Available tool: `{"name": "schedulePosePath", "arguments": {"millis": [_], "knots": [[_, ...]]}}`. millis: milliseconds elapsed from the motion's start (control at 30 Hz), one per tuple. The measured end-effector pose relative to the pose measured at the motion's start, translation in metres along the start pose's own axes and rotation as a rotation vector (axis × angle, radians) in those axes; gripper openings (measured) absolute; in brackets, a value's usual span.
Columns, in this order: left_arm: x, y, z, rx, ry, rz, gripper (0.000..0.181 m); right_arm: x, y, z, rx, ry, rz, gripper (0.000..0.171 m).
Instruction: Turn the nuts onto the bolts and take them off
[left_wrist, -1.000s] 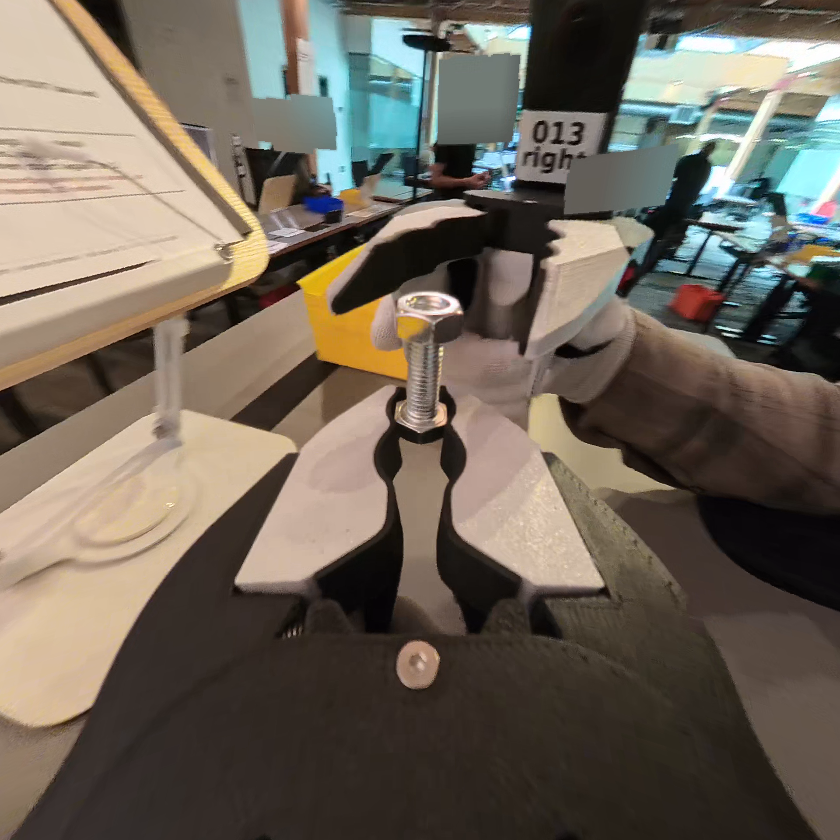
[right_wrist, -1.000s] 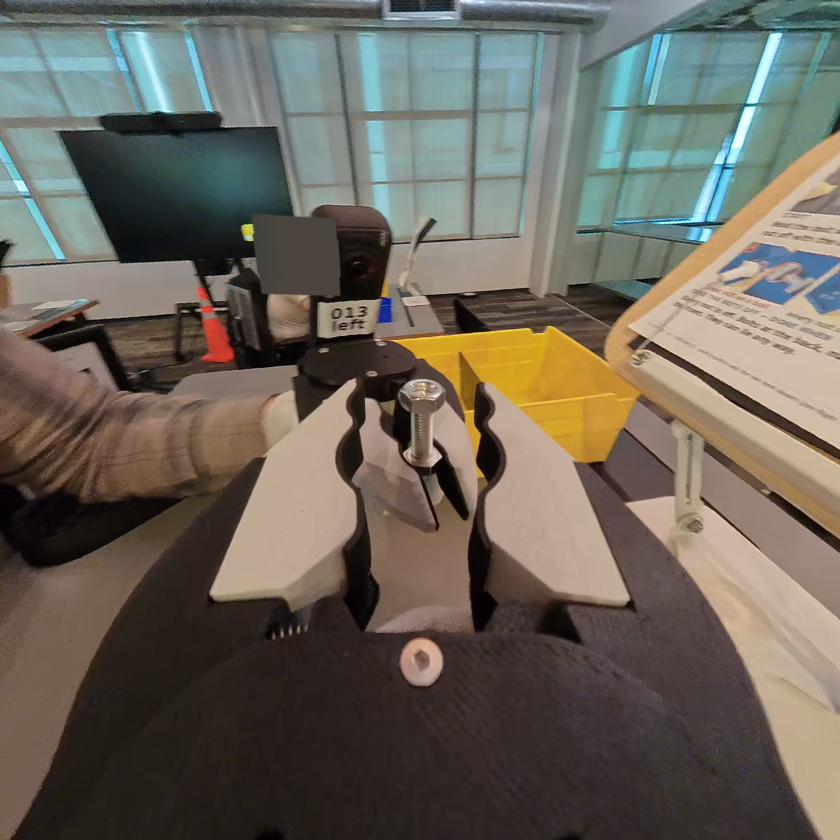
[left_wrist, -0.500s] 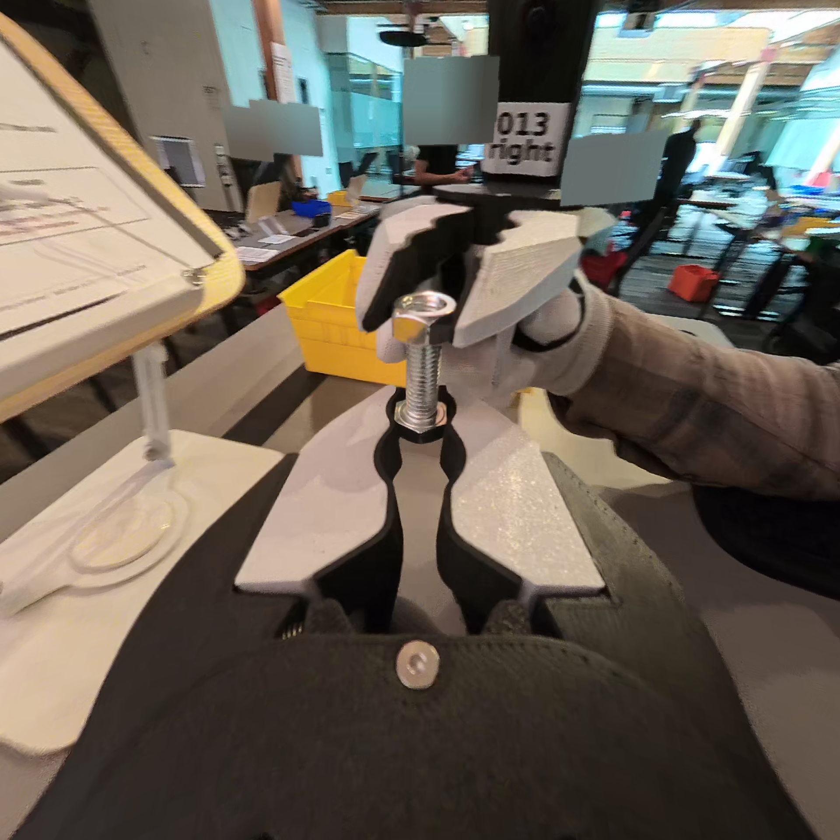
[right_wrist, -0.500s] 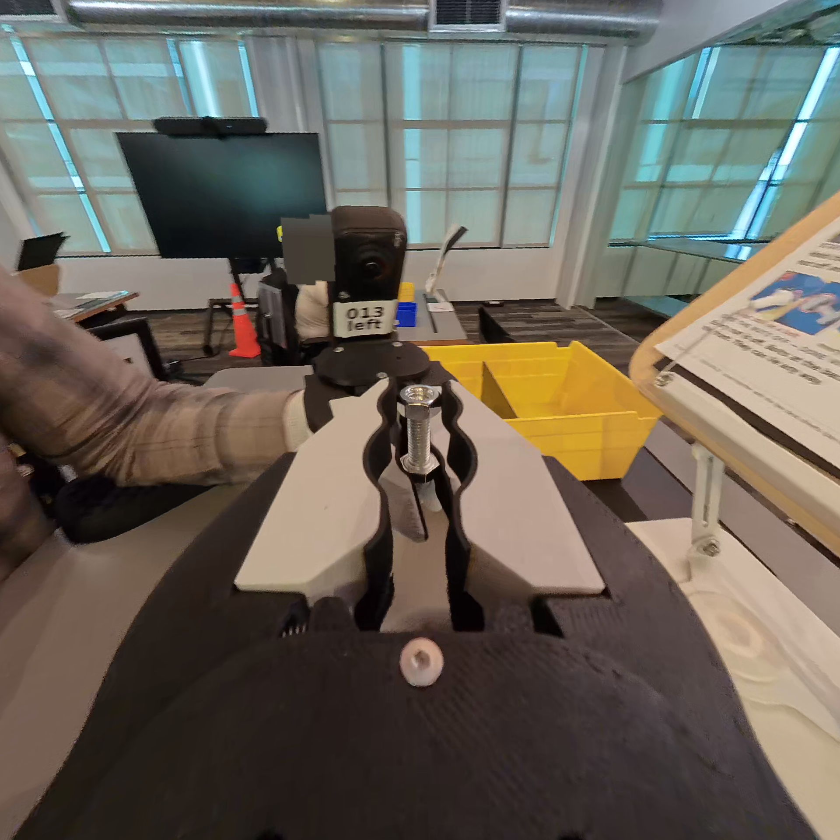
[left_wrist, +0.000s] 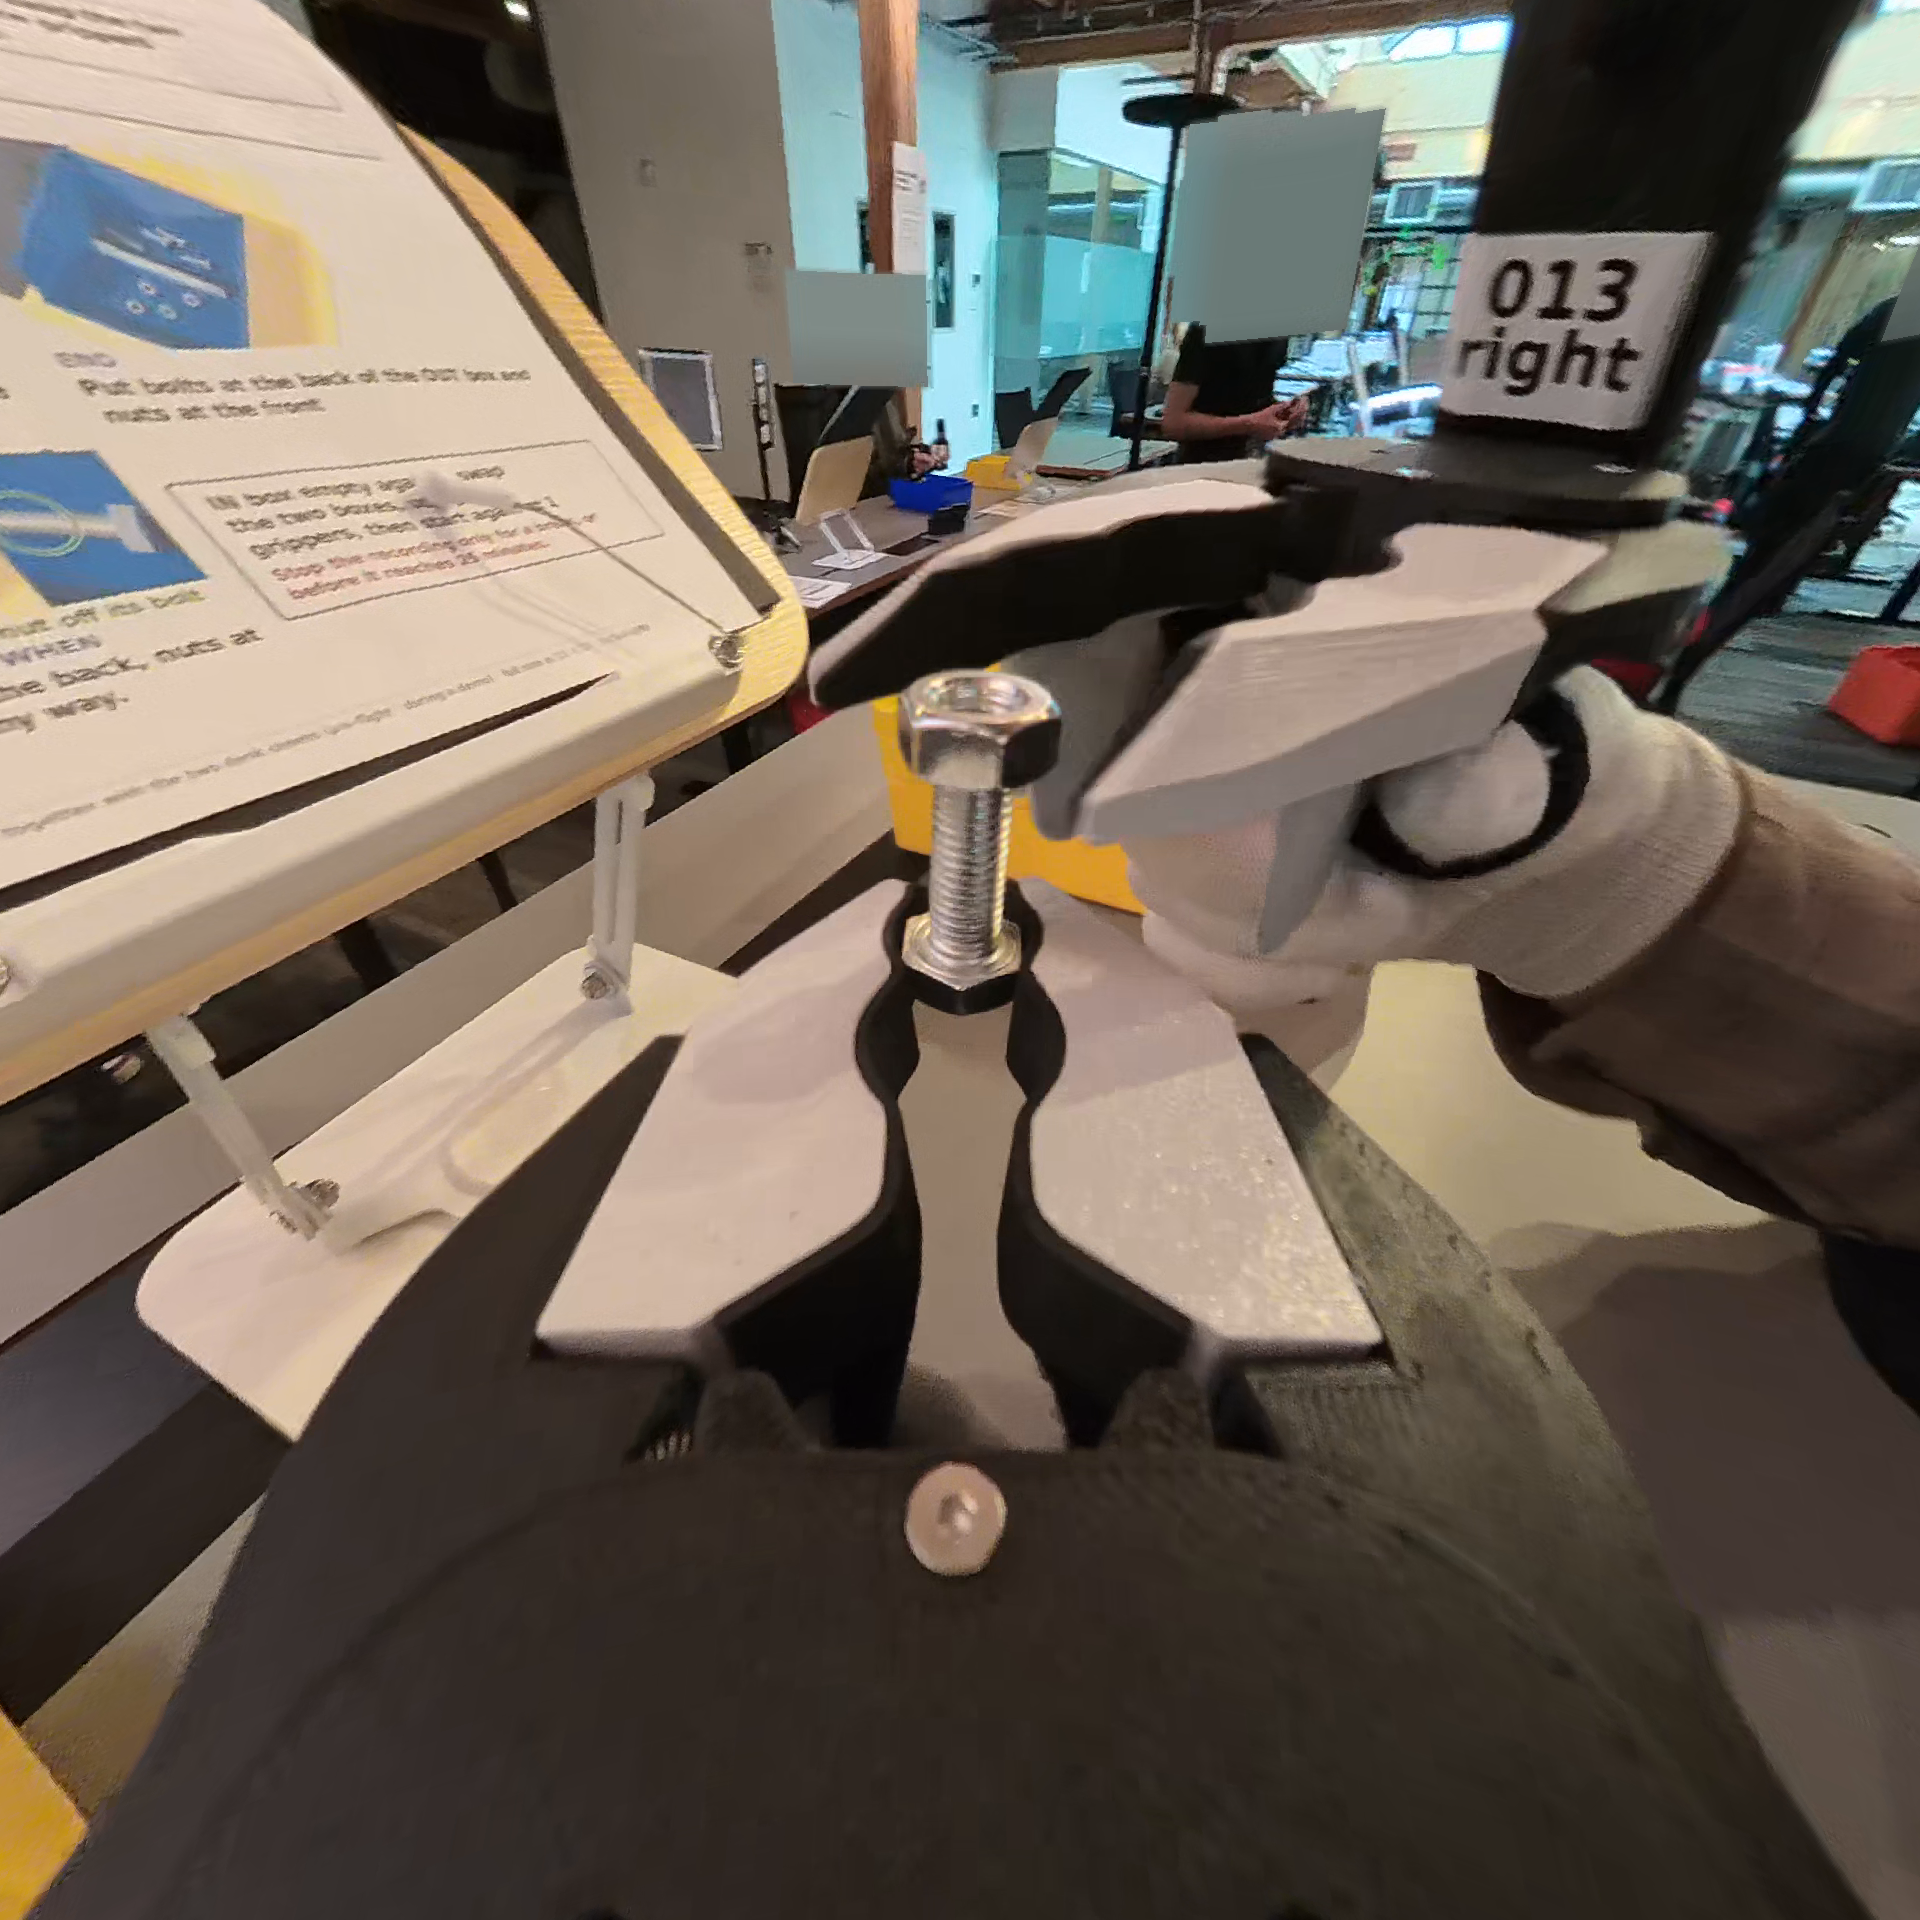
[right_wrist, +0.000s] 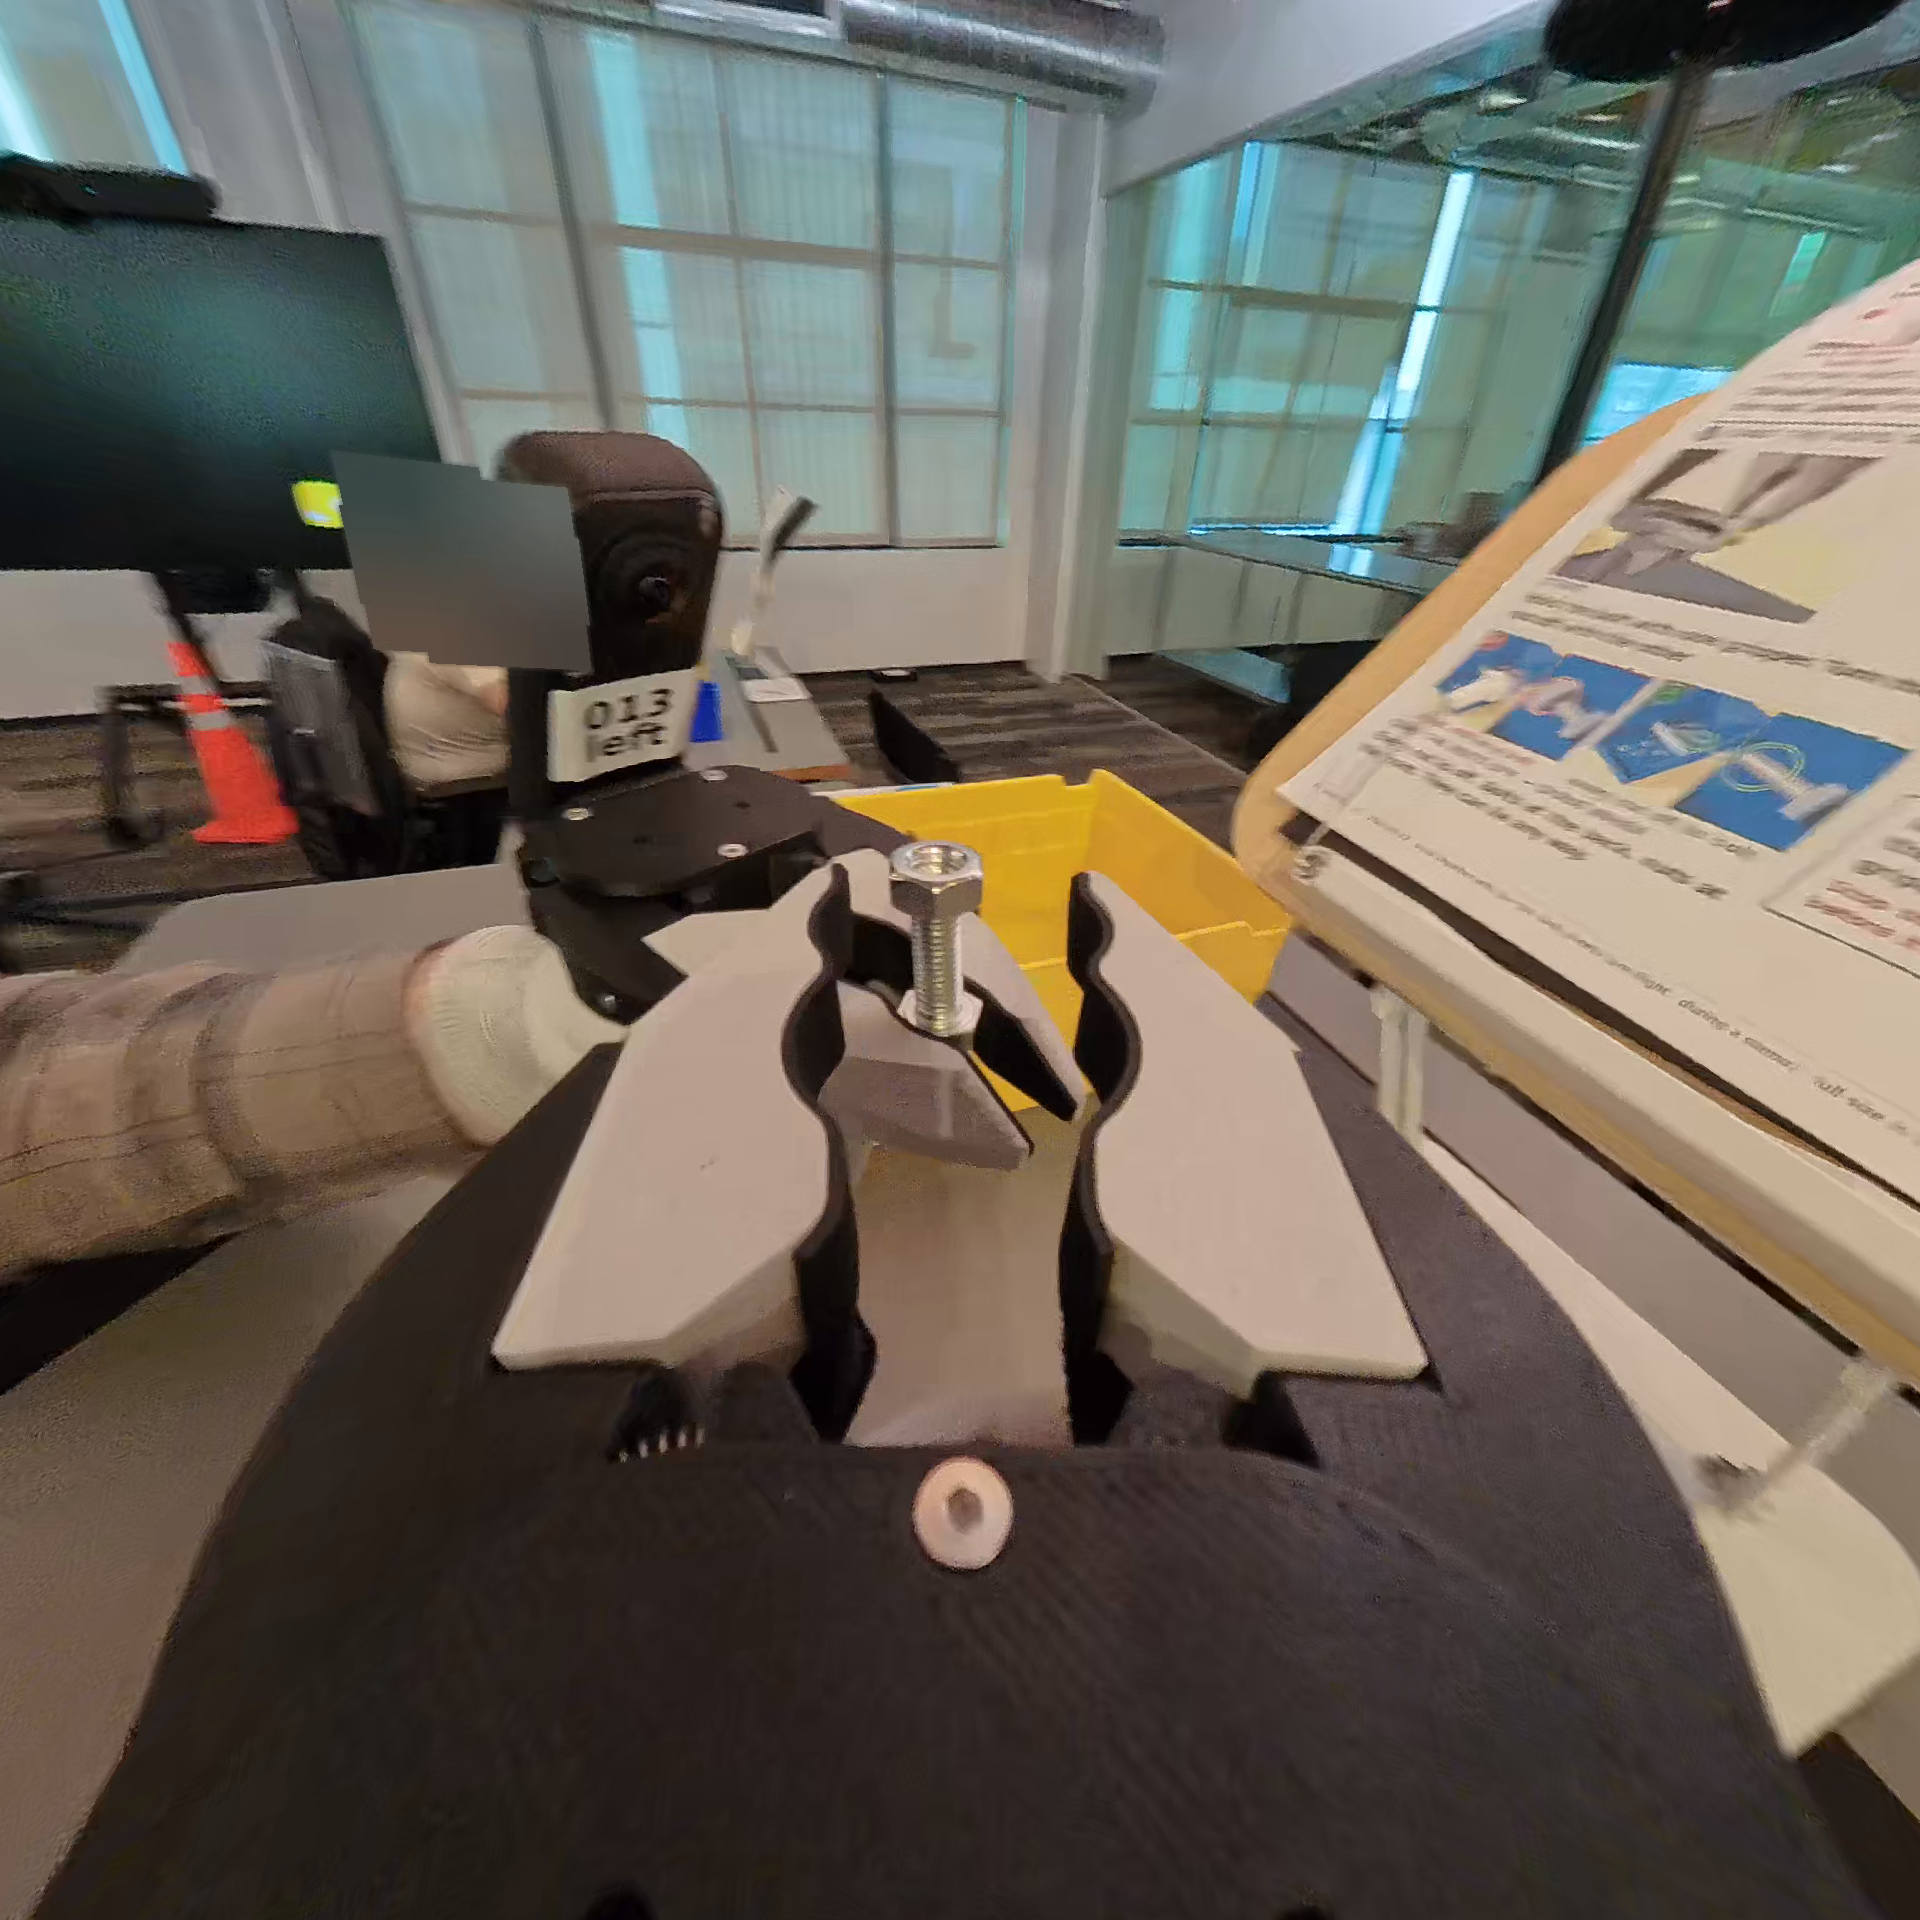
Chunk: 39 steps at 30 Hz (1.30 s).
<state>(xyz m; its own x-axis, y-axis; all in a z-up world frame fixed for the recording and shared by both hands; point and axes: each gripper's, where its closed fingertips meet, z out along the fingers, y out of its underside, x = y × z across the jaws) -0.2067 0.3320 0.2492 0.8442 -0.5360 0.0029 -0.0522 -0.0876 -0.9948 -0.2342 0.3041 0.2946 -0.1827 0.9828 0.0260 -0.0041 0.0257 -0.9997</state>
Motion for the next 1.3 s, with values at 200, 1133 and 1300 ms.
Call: {"name": "schedulePosePath", "arguments": {"millis": [200,1133,1300], "knots": [[0.03,-0.001,-0.002,0.023,0.204,-0.008,0.014,-0.015,-0.005,-0.021,0.034,-0.173,0.002,0.044],[-0.014,0.011,0.002,-0.069,-0.093,0.025,0.014,0.009,0.007,0.01,0.039,0.056,0.096,0.016],[-0.028,0.015,-0.001,-0.047,-0.117,-0.051,0.014,0.018,0.015,0.023,0.038,0.222,0.074,0.035]]}}
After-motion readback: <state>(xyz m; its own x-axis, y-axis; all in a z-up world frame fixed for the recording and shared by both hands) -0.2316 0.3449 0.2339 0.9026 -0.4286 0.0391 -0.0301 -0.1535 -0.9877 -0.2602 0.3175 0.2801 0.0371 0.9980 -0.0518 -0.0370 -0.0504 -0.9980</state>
